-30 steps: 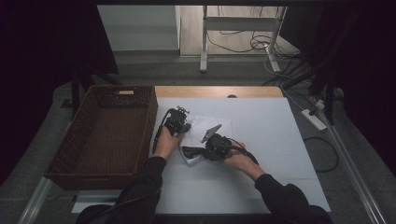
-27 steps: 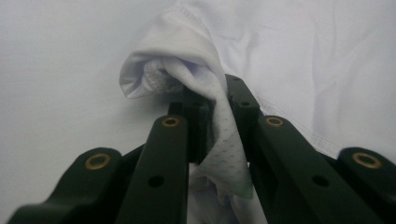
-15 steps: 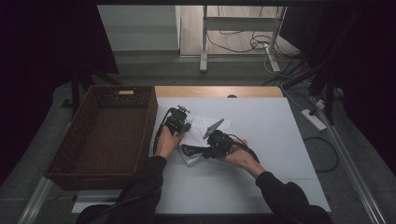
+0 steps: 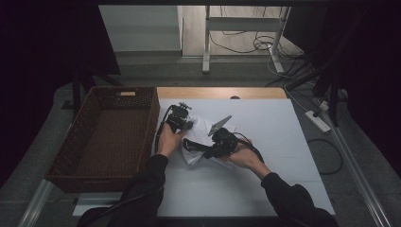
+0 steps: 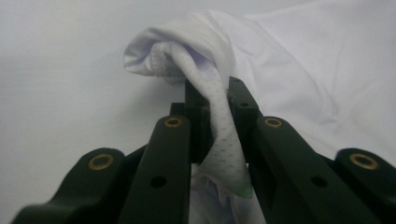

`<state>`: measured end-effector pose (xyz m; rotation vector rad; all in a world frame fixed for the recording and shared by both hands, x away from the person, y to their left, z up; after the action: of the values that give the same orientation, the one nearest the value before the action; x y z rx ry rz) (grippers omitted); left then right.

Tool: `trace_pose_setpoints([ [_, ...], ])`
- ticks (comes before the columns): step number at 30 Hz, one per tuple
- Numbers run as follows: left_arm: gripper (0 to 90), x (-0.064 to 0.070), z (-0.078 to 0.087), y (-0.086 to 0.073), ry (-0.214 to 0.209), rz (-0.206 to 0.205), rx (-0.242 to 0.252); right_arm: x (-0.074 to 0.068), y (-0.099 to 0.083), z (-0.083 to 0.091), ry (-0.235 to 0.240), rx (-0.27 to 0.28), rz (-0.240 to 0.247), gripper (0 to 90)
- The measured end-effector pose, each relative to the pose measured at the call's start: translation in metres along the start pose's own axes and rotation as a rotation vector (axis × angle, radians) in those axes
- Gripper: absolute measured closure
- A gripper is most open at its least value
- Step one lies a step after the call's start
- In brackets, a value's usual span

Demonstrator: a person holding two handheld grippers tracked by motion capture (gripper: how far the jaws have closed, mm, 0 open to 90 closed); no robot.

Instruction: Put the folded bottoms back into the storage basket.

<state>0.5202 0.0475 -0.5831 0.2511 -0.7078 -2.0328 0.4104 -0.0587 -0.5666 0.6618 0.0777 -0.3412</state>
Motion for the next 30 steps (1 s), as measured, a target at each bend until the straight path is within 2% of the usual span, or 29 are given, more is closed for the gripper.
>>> trace_pose_setpoints([
  [6,81.1,0.002,0.011,0.012,-0.002,-0.004,0.010,-0.002,0.007,0.011,0.000,0.033,0.008,76.9],
  [16,81.1,0.001,0.030,0.026,-0.006,-0.014,0.015,-0.008,0.021,0.025,0.015,0.096,-0.008,76.9],
  [25,80.9,-0.001,0.048,0.039,-0.007,-0.016,0.009,-0.017,0.036,0.032,0.028,0.141,-0.009,77.0],
  [30,80.9,-0.003,0.062,0.047,-0.011,-0.016,0.027,-0.020,0.046,0.038,0.031,0.174,-0.012,76.9],
])
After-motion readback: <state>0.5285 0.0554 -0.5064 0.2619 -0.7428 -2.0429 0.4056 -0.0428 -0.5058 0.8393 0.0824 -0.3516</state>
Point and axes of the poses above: each handheld gripper's, and its own axes: z roughly backward along the jaws, y roughly out of its top, x roughly to its right, the point moved 10 cm from there along -z, roughly forward along the jaws, and after that the axes turned 1 degree about -z, right-handed, at the moved point
